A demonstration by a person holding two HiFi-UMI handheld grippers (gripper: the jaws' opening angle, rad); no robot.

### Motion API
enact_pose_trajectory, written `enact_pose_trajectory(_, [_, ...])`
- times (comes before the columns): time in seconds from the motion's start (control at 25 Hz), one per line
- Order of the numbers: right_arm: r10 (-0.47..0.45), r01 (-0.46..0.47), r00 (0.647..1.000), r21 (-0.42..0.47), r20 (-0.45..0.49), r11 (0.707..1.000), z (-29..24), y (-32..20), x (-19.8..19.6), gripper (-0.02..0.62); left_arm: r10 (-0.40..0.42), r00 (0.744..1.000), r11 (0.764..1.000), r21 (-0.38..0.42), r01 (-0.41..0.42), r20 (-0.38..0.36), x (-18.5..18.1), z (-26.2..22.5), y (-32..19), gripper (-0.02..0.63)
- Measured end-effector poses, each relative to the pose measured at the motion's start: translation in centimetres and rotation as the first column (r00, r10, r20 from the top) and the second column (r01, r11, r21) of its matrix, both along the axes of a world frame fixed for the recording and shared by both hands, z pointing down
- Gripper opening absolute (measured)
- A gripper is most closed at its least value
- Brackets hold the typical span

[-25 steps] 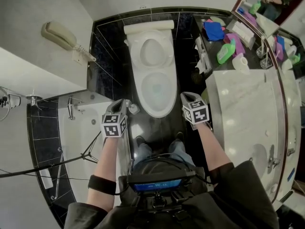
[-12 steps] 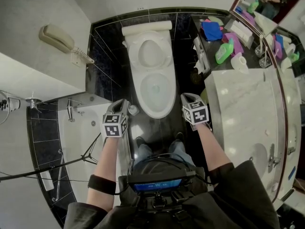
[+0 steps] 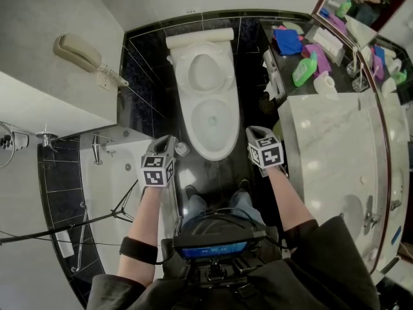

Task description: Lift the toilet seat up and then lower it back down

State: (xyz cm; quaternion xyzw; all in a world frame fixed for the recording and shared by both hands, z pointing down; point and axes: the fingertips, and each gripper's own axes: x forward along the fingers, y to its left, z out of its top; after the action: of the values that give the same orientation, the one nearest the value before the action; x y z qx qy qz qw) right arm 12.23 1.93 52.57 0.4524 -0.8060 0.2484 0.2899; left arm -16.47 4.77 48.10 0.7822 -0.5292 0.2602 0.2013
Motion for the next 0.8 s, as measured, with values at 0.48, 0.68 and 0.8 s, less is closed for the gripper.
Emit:
enact_pose_trajectory(0.48, [-0.016,0.016,1.000,0.000,-0.011,1.000,0.6,0.5,-0.4,0.011,-0.007,1.000,1.000,-0.003,0.007,-0.001,-0.3,0.3,0.9,0.006])
enact_pose_trajectory(0.68, [-0.021,0.020,1.000,0.005,0.009,1.000,-0.9,0.6,-1.4,0.011,-0.004,1.000,1.000,-0.002,0.004,-0.003,-0.3,0.2,1.1,0.008])
enact_pose_trajectory(0.8, [-0.022,0.022,1.000,0.007,0.006,1.000,-0.6,0.6,-1.3,0.011,-0.001,1.000,1.000,0.002,0.001,-0.004,-0.2,0.3,1.1,0.006])
